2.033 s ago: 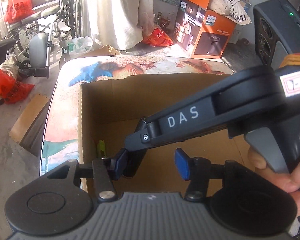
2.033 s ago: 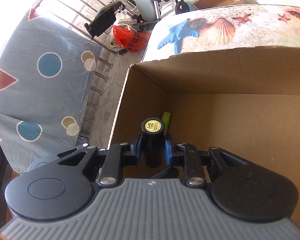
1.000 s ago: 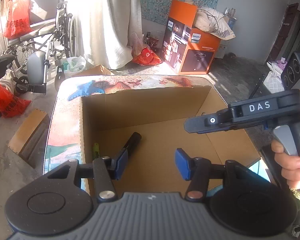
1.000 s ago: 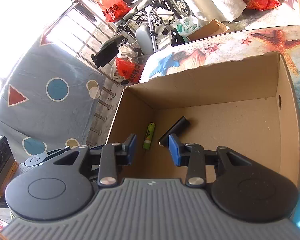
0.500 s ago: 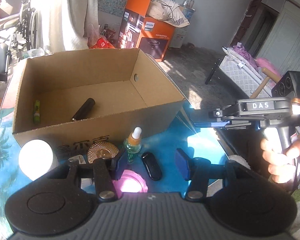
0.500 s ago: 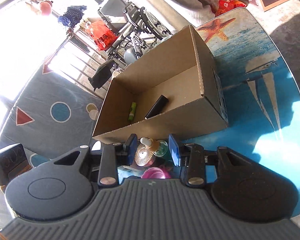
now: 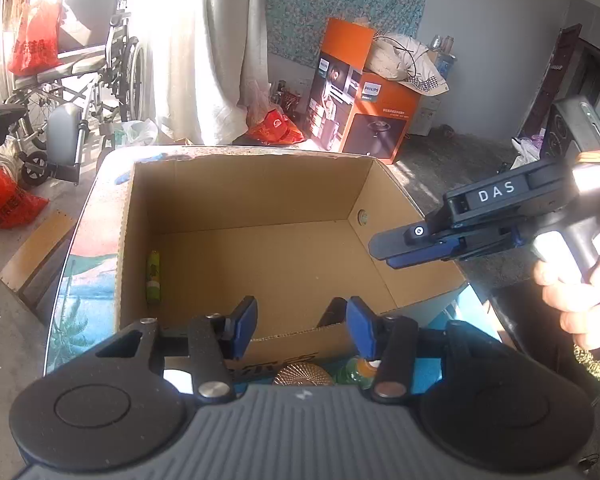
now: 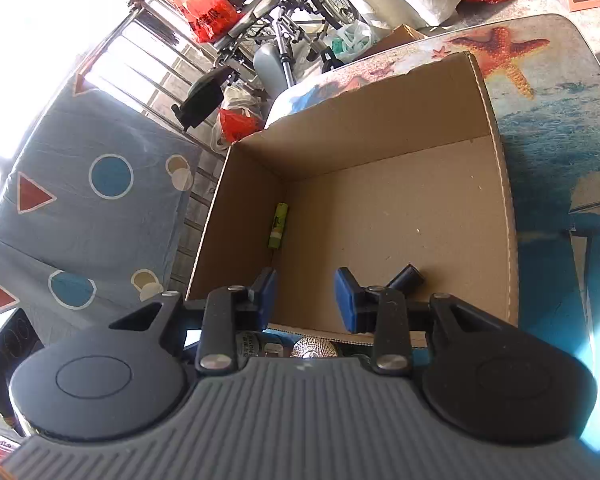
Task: Organize rigid objects
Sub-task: 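Grasp the black cylinder lying in the box with the right gripper, then stand the black cylinder upright beside the green stick and release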
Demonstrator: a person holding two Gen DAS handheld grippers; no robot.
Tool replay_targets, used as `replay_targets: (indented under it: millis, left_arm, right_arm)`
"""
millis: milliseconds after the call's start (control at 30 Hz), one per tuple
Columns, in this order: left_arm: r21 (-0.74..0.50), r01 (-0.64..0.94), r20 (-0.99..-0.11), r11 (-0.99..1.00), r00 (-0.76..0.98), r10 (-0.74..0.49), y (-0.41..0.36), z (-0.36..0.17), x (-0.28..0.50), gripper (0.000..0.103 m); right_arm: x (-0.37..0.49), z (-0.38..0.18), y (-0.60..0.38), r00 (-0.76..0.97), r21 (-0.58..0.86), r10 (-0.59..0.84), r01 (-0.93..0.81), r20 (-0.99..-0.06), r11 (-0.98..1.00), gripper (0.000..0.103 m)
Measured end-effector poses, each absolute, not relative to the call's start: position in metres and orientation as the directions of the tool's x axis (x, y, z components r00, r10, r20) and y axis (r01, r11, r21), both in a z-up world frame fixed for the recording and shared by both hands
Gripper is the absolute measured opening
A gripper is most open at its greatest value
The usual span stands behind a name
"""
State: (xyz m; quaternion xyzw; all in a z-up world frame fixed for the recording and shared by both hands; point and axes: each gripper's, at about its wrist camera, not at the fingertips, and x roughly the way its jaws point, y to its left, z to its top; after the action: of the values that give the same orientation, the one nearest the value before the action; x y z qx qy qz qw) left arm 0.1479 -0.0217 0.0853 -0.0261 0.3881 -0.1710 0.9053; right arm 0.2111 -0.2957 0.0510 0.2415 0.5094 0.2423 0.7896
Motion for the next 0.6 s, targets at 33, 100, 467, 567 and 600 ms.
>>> replay_targets:
  millis: [33, 100, 467, 567, 600]
  left_arm:
    - [-0.175, 0.286, -0.689, 0.942, 0.647, -0.325, -0.019, 0.086, 0.150, 0.050]
    - [-0.163, 0.277, -0.680, 0.947, 0.664, -0.311, -0.012, 0.089, 0.156, 0.050]
    - [-0.161, 0.273, -0.643, 0.948, 0.700, -0.311, 0.011, 0.085, 0.166, 0.053]
    - [-0.170, 0.276, -0.635, 0.946, 0.703, -0.319, 0.013, 0.084, 0.167, 0.053]
    - [-0.172, 0.275, -0.633, 0.946, 0.705, -0.320, 0.014, 0.084, 0.167, 0.053]
  right_arm:
    - [0.223, 0.045, -0.287, 0.326, 0.610, 0.612, -0.123, -0.721, 0.783, 0.032]
    - [0.244, 0.032, -0.273, 0.260, 0.561, 0.564, -0.095, -0.784, 0.823, 0.033]
    - [0.287, -0.016, -0.230, -0.092, 0.338, 0.333, -0.053, -0.939, 0.940, 0.039]
    - [0.291, -0.028, -0.229, -0.159, 0.323, 0.315, -0.026, -0.936, 0.946, 0.042]
    - [0.293, -0.033, -0.229, -0.172, 0.321, 0.314, -0.015, -0.934, 0.947, 0.043]
